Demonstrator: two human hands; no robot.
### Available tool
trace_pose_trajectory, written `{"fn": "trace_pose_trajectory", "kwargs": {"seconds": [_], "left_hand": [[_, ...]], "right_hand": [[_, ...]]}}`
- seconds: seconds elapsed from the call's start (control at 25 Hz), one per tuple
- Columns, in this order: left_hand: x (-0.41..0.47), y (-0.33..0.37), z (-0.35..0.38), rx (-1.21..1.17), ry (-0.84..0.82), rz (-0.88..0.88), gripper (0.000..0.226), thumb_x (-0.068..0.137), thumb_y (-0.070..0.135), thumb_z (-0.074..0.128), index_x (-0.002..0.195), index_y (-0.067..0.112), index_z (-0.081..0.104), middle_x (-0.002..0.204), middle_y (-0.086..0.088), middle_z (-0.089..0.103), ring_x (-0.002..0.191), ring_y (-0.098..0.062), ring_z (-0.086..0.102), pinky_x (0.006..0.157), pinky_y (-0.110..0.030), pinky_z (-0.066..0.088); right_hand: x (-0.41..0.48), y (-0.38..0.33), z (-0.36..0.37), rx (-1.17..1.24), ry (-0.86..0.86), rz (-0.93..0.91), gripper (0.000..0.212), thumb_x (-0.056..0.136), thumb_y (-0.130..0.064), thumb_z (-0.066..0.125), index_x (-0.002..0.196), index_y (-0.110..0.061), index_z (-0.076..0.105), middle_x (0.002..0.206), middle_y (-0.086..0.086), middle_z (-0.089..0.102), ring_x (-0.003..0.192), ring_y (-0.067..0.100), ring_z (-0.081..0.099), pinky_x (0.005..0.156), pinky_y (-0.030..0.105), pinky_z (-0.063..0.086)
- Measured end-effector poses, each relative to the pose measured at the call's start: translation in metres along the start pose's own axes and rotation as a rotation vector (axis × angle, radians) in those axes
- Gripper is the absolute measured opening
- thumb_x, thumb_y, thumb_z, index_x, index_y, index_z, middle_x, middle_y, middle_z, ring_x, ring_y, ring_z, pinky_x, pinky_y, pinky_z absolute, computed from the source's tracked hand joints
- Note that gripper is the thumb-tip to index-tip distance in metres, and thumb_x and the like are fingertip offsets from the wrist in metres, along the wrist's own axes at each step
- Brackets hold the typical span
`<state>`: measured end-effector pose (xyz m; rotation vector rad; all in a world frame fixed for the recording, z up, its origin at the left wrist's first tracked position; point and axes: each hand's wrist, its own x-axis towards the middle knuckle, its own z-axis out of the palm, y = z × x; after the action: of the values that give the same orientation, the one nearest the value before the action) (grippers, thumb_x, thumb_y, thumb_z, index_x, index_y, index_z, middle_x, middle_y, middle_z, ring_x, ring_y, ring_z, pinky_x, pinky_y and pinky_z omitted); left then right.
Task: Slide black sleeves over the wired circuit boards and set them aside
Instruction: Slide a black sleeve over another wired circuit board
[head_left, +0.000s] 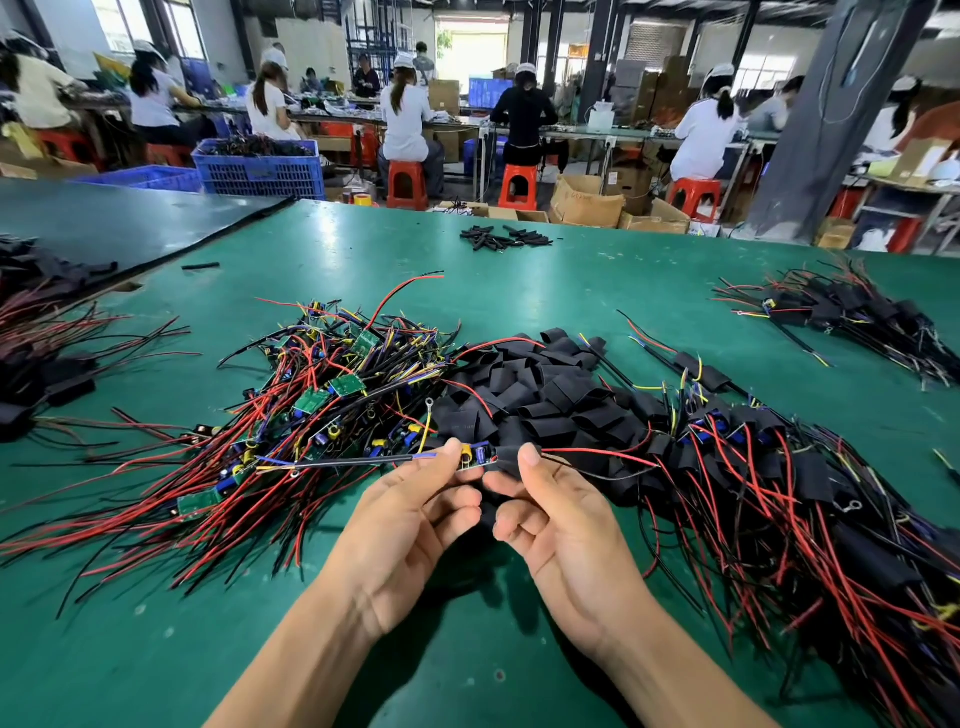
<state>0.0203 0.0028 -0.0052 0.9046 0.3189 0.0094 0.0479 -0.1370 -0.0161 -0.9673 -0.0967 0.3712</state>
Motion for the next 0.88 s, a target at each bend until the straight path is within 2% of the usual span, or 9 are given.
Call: {"fn": "trace_pose_trajectory", "kwargs": {"seconds": [0.16, 0.28, 0.4, 0.52, 0.64, 0.88], "left_hand": [[-0.0007, 0.0003, 0.0004, 0.003, 0.018, 0.019, 0.019, 0.077, 0.026, 0.072, 0.082, 0.008, 0.068, 0.073, -0.007, 0.069, 0.05, -0.008, 0.06, 0.052, -0.02, 0.057], [-0.0018, -0.0001, 0.001, 0.042, 0.02, 0.046, 0.023, 0.078, 0.028, 0.071, 0.084, 0.006, 0.067, 0.072, -0.008, 0.069, 0.051, -0.009, 0.059, 0.052, -0.02, 0.056], [-0.0038, -0.0001, 0.0018, 0.068, 0.01, 0.074, 0.025, 0.077, 0.028, 0.071, 0.081, 0.003, 0.068, 0.071, -0.01, 0.068, 0.051, -0.011, 0.06, 0.051, -0.02, 0.055], [-0.0054, 0.0003, 0.0023, 0.09, -0.006, 0.08, 0.025, 0.077, 0.027, 0.071, 0.076, 0.003, 0.071, 0.069, -0.015, 0.066, 0.051, -0.014, 0.061, 0.05, -0.021, 0.054], [-0.0054, 0.0006, 0.0005, 0.137, -0.036, 0.07, 0.031, 0.078, 0.031, 0.071, 0.081, 0.001, 0.067, 0.067, -0.015, 0.061, 0.051, -0.016, 0.056, 0.052, -0.022, 0.053], [-0.0049, 0.0017, -0.0027, 0.153, -0.119, 0.029, 0.024, 0.077, 0.031, 0.074, 0.079, 0.009, 0.066, 0.069, -0.005, 0.059, 0.053, -0.012, 0.053, 0.053, -0.021, 0.05]], "right_hand": [[-0.0002, 0.0013, -0.0004, 0.019, -0.034, 0.0, 0.019, 0.079, -0.027, 0.071, 0.086, -0.011, 0.065, 0.094, 0.021, 0.074, 0.048, 0.015, 0.058, 0.055, 0.024, 0.053], [-0.0001, -0.0015, -0.001, -0.039, -0.051, -0.028, 0.011, 0.079, -0.029, 0.072, 0.074, -0.02, 0.074, 0.089, 0.019, 0.074, 0.047, 0.015, 0.058, 0.056, 0.024, 0.053], [0.0019, -0.0018, -0.0022, -0.103, -0.032, -0.067, 0.011, 0.081, -0.024, 0.081, 0.073, -0.021, 0.073, 0.087, 0.022, 0.074, 0.046, 0.018, 0.058, 0.052, 0.025, 0.052], [0.0037, 0.0006, -0.0027, -0.143, -0.025, -0.115, 0.007, 0.081, -0.023, 0.075, 0.074, -0.023, 0.073, 0.085, 0.023, 0.074, 0.044, 0.019, 0.057, 0.048, 0.026, 0.051], [0.0043, 0.0039, -0.0043, -0.162, 0.007, -0.151, 0.006, 0.079, -0.029, 0.077, 0.074, -0.028, 0.072, 0.085, 0.022, 0.074, 0.045, 0.019, 0.057, 0.048, 0.026, 0.05], [0.0048, 0.0058, -0.0091, -0.228, 0.036, -0.202, 0.02, 0.071, -0.048, 0.08, 0.08, -0.032, 0.07, 0.087, 0.017, 0.076, 0.048, 0.018, 0.057, 0.052, 0.026, 0.046]]}}
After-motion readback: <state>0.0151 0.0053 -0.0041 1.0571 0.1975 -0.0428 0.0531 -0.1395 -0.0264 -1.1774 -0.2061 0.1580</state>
